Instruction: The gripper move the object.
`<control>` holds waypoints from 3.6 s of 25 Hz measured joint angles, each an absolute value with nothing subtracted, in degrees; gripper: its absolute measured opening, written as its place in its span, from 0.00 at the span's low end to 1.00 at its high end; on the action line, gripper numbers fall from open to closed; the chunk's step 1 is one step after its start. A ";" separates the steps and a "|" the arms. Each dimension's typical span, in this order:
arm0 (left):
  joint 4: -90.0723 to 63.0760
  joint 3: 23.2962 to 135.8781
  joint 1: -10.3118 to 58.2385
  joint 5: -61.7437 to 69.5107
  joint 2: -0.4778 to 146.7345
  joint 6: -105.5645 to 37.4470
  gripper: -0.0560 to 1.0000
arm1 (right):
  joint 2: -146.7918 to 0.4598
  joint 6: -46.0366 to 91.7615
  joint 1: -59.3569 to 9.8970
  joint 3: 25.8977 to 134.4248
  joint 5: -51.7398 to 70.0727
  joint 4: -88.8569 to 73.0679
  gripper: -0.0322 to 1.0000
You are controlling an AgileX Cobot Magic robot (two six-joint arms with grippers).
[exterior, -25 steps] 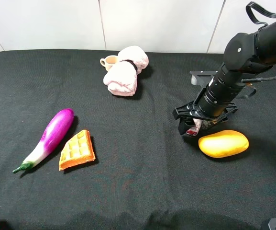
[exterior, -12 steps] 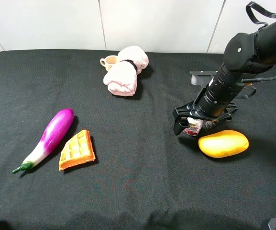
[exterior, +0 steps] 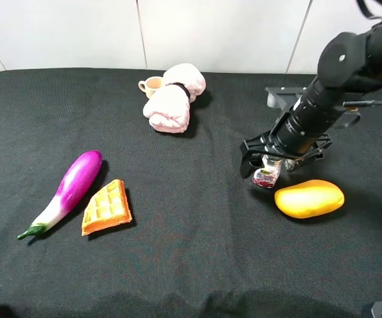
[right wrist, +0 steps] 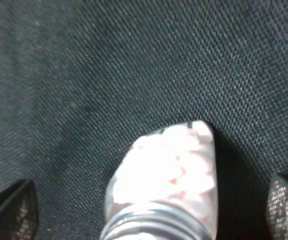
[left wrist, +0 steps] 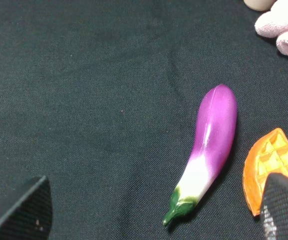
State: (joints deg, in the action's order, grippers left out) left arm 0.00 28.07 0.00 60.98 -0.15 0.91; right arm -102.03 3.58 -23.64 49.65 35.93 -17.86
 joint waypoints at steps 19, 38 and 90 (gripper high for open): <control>0.00 28.07 0.00 60.98 -0.15 0.91 0.88 | -77.64 -4.12 -23.64 49.71 43.77 -7.02 0.70; 0.00 28.07 0.00 60.98 -0.15 0.91 0.88 | -40.40 -16.76 -23.64 49.71 61.18 13.44 0.70; 0.00 28.07 0.00 60.98 -0.15 0.91 0.88 | 0.42 1.22 -23.64 28.51 58.43 -3.76 0.70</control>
State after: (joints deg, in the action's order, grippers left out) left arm 0.00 28.07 0.00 60.98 -0.15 0.91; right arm 0.42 1.22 -23.64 28.51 58.43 -3.76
